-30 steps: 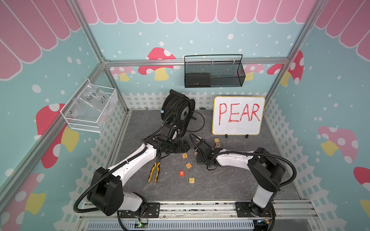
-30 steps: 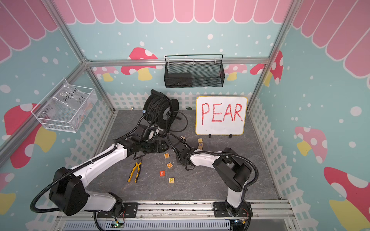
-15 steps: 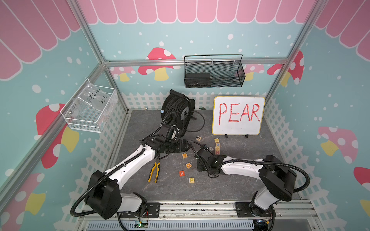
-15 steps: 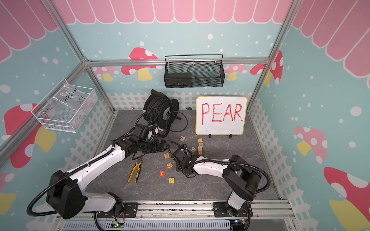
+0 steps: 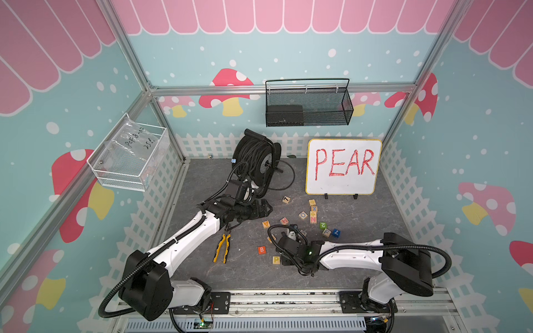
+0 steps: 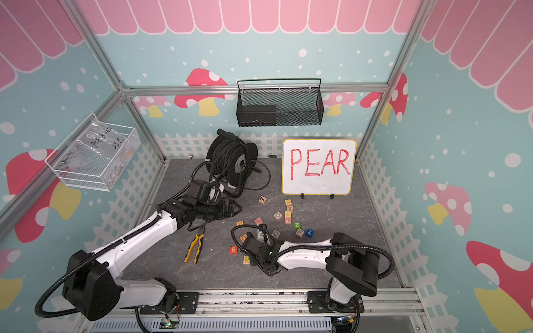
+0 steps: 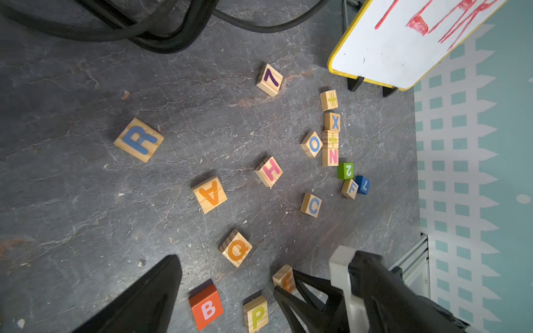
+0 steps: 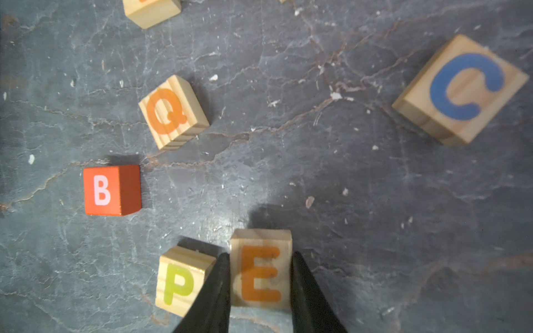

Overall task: Spell the uppercase word “pear” with letter blocks
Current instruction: Place the letter block at the center of the board.

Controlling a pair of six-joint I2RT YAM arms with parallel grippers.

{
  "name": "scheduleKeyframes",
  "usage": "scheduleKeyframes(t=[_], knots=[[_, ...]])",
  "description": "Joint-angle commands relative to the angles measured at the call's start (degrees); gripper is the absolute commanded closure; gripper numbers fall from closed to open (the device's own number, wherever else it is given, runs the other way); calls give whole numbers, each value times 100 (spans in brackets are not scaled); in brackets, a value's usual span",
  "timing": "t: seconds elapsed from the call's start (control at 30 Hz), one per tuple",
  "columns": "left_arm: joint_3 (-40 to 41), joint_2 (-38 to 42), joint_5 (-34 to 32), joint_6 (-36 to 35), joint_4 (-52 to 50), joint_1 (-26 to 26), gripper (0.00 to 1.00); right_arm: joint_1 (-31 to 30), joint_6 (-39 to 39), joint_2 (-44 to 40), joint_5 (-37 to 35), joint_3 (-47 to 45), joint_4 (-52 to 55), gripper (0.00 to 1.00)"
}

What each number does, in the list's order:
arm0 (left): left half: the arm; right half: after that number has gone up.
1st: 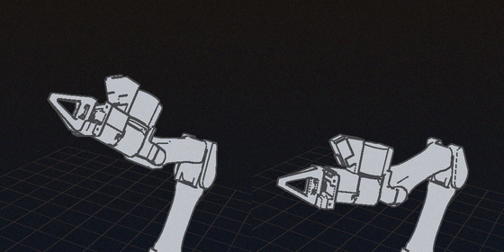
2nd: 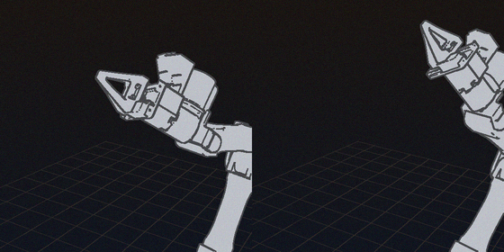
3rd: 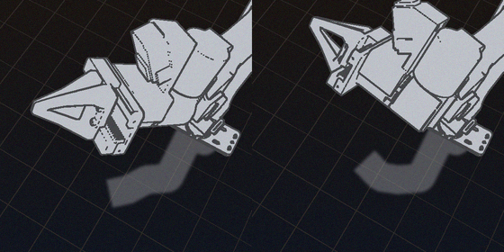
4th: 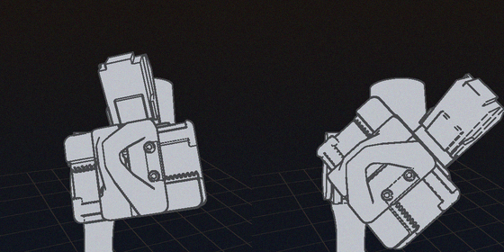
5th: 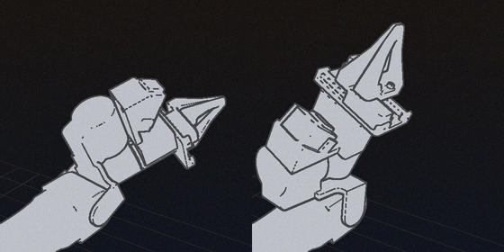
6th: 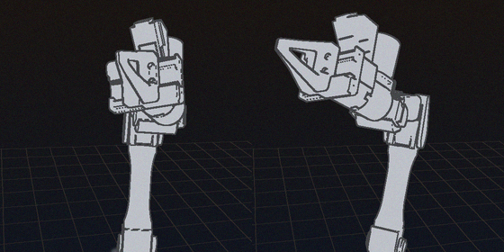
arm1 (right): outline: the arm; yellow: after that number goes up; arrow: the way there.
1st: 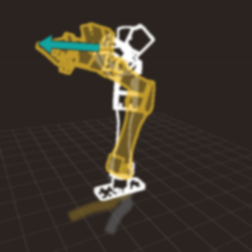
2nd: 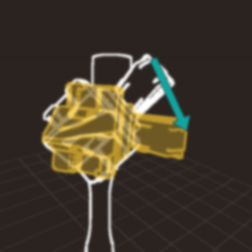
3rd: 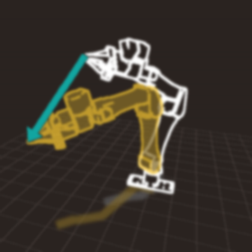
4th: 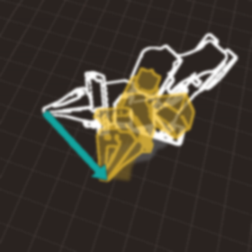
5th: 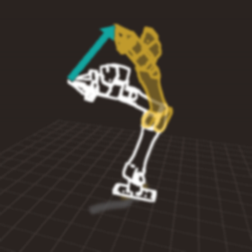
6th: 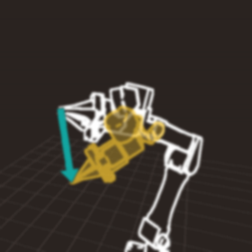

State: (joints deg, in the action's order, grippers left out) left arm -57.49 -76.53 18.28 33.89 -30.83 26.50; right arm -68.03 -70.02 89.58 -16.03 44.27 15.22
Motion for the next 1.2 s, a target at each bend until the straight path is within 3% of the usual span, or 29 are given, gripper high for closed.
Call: scheduleKeyframes(t=[0.0, 0.3, 1.17], knots=[[80, 97, 129, 105, 128, -31, 1, -171, -635, -72, -295, -123, 284, 76], [142, 51, 251, 231, 217, -97, 1, -438, -934, -35, -410, -94, 405, 77], [292, 70, 570, 486, 454, -426, 0, -571, -819, 445, -437, 439, 616, 74]])
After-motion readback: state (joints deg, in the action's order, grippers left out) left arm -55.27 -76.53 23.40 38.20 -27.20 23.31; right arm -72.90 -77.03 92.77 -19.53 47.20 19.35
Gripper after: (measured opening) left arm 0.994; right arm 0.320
